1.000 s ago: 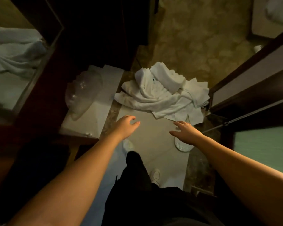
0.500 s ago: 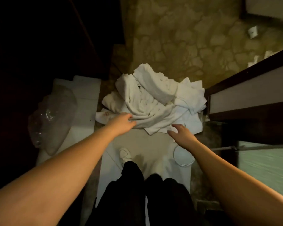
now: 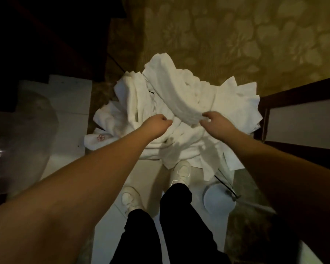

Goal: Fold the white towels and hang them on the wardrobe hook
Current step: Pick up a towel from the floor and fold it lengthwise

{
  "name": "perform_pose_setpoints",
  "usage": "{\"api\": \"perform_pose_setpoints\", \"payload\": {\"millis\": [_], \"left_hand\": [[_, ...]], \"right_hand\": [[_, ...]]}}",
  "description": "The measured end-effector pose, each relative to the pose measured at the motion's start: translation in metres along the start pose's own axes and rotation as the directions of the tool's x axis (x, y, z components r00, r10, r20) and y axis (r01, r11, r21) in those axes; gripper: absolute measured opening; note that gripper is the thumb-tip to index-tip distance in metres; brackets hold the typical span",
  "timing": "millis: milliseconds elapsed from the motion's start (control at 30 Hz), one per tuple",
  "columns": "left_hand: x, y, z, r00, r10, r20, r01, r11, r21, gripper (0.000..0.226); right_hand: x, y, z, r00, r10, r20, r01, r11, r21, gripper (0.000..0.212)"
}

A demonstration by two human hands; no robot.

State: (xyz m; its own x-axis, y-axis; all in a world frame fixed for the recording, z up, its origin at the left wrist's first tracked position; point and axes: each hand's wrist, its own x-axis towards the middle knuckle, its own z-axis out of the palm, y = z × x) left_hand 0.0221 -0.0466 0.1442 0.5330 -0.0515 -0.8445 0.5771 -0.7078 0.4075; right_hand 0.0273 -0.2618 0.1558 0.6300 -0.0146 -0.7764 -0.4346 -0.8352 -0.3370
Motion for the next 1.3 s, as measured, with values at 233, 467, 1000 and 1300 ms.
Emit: {"api": "perform_pose_setpoints", "payload": {"millis": [233,467,1000,1300], "left_hand": [[0.109,0.015,0.051,0.972,-0.212,0.102,0.230,0.772,-0.593,0.042],[0.128,0.004,0.096,0.962,-0.178,0.205,0.258,0.363,-0.895,0.026],[-0.040,0.006,0.078,0.986,-0.141,0.089,0.129,0.313,-0.941,0.036],[-0.175,0.013,0.030,0.996,0.085,0.012,-0.031,0.490,-0.871,0.033]], "right_hand": [[0.106,0.010,0.020,0.997,-0.075,0.032,0.075,0.997,-0.009,0.056],[0.132,0.014,0.036,0.988,-0.028,0.154,-0.001,0.984,0.181,0.058],[-0.001,-0.005,0.027,0.911,-0.076,0.405,-0.199,0.779,0.594,0.074],[-0.087,-0.053,0.000,0.944,-0.027,0.328,-0.246,0.604,0.758,0.080]]}}
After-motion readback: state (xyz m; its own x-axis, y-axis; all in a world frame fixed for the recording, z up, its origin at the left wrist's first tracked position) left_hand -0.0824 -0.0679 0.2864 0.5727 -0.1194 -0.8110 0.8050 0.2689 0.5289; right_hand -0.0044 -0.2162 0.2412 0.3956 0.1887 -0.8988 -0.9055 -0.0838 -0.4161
